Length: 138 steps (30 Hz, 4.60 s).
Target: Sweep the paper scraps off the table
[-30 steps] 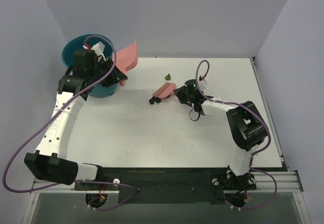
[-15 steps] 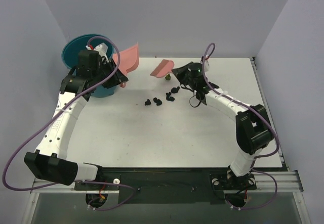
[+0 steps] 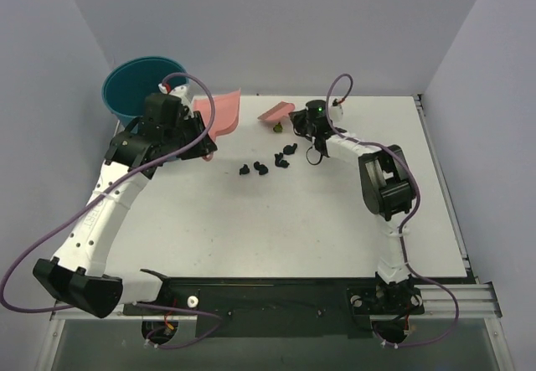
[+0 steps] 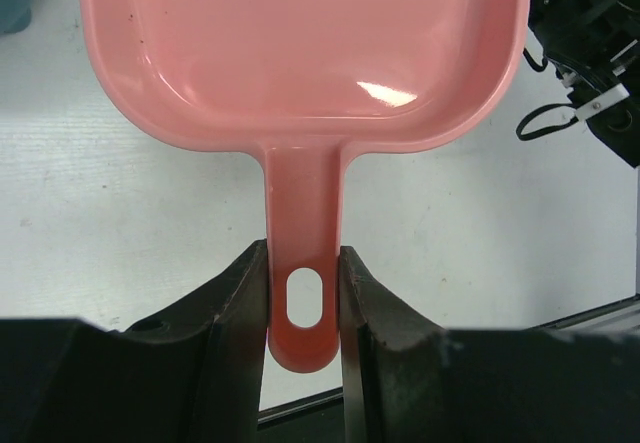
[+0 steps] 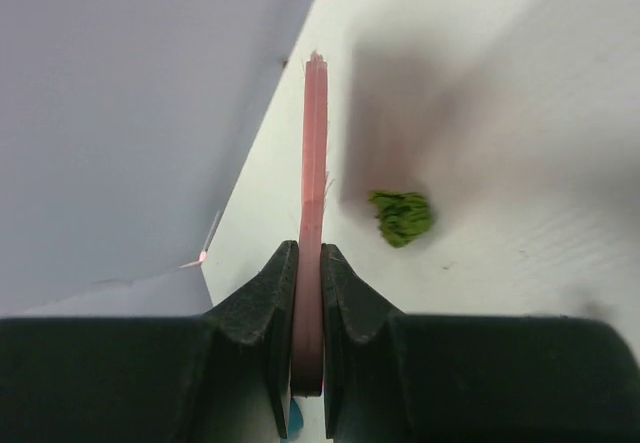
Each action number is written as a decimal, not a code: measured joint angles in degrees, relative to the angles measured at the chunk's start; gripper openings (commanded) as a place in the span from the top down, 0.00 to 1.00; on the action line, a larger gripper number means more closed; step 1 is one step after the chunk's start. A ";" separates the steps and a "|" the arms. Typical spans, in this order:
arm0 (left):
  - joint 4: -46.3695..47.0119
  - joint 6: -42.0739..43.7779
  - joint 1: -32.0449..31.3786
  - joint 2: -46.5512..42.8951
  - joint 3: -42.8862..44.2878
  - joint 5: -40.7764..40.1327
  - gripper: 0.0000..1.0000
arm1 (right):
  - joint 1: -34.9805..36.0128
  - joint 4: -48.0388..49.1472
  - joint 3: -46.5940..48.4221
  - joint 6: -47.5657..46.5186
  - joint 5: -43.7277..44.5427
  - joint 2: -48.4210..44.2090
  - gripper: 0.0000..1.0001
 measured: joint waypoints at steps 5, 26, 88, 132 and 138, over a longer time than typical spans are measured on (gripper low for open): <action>-0.20 0.31 -6.64 -1.60 -2.64 -3.98 1.00 | -0.68 0.87 -10.73 2.84 2.86 -3.80 1.00; -1.11 -0.46 -14.27 -0.85 -12.26 -11.26 1.00 | 4.92 4.74 -47.60 -5.75 7.48 -43.58 1.00; -3.02 16.65 -23.87 19.98 -14.29 -1.25 1.00 | -9.38 -65.02 15.61 -70.49 -6.01 -17.53 1.00; 3.06 20.00 -21.24 35.58 -3.37 -2.12 1.00 | 0.11 -73.53 27.78 -90.42 -31.34 -3.58 1.00; 9.86 16.31 -22.21 33.55 -9.07 -5.05 1.00 | 0.22 -73.00 25.68 -88.59 -30.36 -5.86 1.00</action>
